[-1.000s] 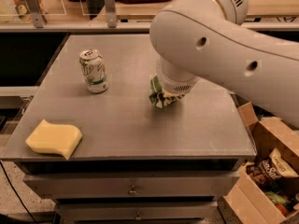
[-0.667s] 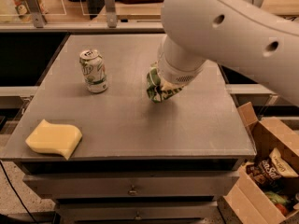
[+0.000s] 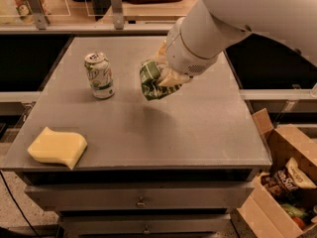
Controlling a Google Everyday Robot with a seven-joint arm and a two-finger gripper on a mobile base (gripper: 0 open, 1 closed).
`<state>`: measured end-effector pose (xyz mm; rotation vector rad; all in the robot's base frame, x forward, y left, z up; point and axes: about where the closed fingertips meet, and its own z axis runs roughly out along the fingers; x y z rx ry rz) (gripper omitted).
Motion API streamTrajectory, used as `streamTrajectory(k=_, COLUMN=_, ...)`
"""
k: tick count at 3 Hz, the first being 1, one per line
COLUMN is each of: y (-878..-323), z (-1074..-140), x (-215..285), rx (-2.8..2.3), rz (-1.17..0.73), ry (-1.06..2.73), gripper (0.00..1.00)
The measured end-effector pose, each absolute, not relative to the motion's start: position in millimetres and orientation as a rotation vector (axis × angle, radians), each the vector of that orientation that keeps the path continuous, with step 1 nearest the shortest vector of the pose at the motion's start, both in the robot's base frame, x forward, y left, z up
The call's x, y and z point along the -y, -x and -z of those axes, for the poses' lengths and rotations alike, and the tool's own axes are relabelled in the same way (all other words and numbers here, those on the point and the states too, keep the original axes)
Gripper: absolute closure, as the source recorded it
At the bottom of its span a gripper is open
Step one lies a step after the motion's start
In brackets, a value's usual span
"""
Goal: Move green jalapeno chip bag near 7up can
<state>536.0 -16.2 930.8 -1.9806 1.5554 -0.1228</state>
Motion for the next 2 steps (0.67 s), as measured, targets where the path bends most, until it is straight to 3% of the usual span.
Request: streamTrajectory(k=2, y=-528, z=-924, x=-26, rx=-1.509, rz=-0.013, ry=1.93, gripper=1.0)
